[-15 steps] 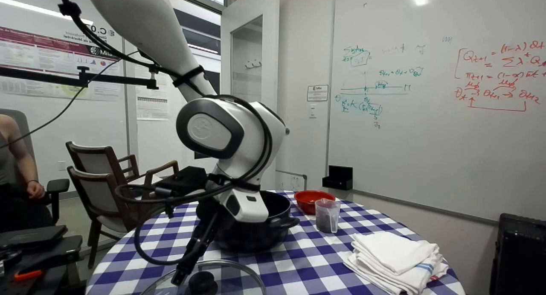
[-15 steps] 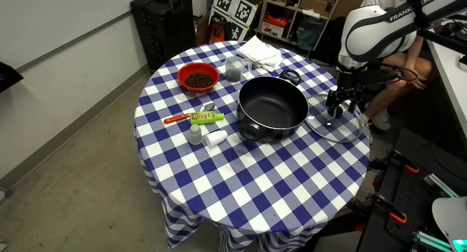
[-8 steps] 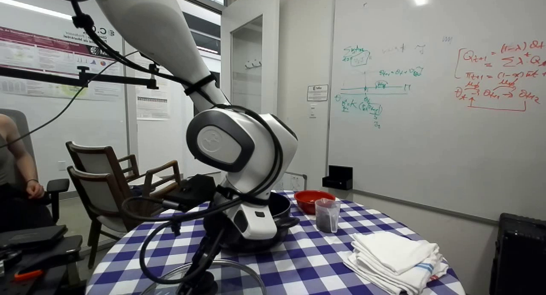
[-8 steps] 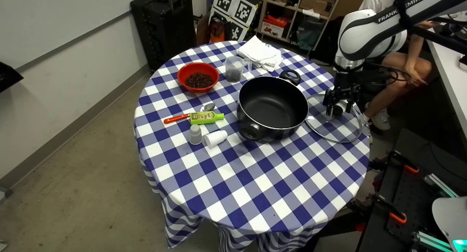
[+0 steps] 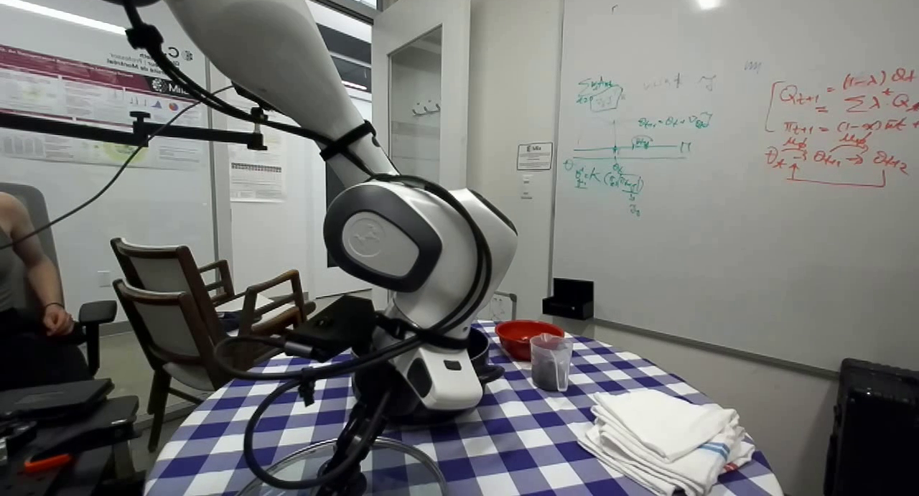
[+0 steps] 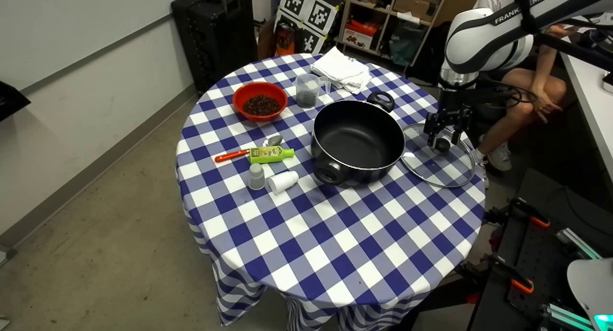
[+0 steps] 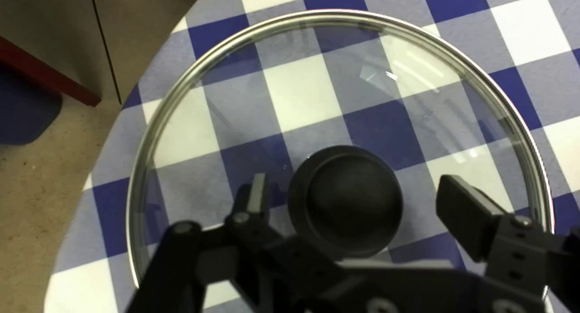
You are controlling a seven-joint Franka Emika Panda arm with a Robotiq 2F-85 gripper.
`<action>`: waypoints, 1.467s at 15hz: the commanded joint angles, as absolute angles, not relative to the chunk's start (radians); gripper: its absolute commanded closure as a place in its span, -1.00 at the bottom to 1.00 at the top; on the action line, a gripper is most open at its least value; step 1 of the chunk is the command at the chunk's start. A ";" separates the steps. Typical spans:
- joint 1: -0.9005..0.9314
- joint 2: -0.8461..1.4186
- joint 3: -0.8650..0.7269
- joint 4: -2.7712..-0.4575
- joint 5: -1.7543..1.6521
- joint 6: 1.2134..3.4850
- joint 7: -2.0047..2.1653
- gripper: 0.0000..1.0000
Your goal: Pick the lid and cover the pot
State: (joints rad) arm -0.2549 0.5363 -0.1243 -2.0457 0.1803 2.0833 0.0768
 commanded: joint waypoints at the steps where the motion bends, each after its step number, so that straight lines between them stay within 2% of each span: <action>1: -0.263 0.558 -0.127 -2.009 0.216 2.048 0.059 -0.20; 5: -0.264 0.563 -0.128 -2.003 0.219 2.040 0.060 0.43; 6: -0.263 0.562 -0.130 -1.998 0.218 2.029 0.064 0.50; 9: -0.263 0.538 -0.132 -2.009 0.211 2.023 0.055 0.50; 13: -0.246 0.346 -0.183 -2.106 0.111 2.049 0.030 0.50; 16: -0.204 0.216 -0.228 -2.143 -0.084 2.046 0.063 0.50; 22: -0.149 -0.047 -0.168 -2.168 -0.282 2.013 0.030 0.50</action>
State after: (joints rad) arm -0.1906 0.0980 -0.1982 -2.1338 -0.2113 2.0508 0.0495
